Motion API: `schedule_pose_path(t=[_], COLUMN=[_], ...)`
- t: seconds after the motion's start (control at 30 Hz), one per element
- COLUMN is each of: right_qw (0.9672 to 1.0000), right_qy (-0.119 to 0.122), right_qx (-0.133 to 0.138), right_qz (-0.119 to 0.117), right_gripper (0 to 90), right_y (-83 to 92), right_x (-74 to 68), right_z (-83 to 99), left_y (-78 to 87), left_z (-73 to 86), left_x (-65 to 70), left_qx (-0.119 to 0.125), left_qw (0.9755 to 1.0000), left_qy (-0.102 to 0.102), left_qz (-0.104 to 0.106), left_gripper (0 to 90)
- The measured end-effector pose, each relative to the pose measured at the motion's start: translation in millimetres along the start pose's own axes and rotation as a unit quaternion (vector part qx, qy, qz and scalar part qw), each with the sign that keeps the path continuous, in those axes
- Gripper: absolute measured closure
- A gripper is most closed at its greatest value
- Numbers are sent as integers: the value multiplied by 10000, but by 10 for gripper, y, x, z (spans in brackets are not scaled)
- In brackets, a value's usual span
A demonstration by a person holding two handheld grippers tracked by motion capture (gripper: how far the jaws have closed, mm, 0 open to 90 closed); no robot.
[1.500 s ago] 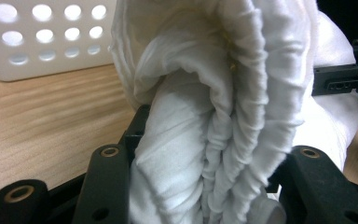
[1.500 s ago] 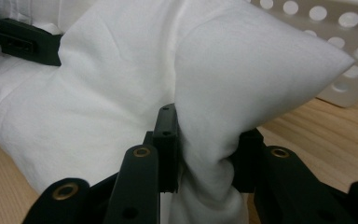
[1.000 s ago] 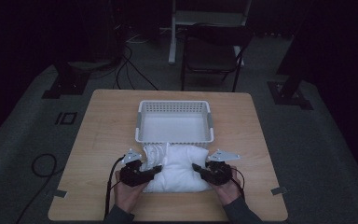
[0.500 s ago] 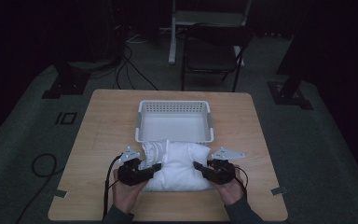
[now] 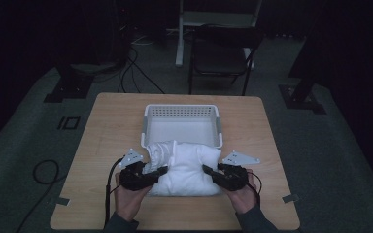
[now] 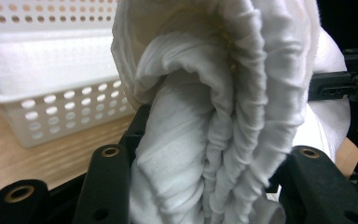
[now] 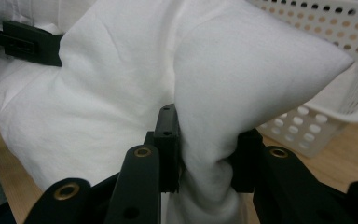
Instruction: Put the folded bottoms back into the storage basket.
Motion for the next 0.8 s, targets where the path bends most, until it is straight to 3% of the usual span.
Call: schedule_pose_path(t=[0.27, 0.5, 0.8], right_qw=[9998, 9996, 9989], right_qy=[178, 206, 257], right_qx=[90, 181, 357], right_qz=[55, 75, 153], right_gripper=[705, 705, 705], right_y=[28, 56, 88], right_x=[-42, -36, 6], right_z=[-132, -242, -416], left_y=[64, 88, 106], left_z=[-88, -201, -391], left_x=[-27, -45, -61], left_qx=[96, 213, 361], left_qw=[10000, 9997, 9993], left_qy=[14, 9, -91], left_qz=[12, 116, 102], left_gripper=[526, 525, 525])
Point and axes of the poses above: each handheld gripper's, and its own axes: y roughly backward along the jaws, z roughly out of its underside, x roughly to its right, the point moved 7 cm from there along -y, roughly forward along the jaws, and after that the axes turned 2 degrees about -x, right-handed, at the moved point
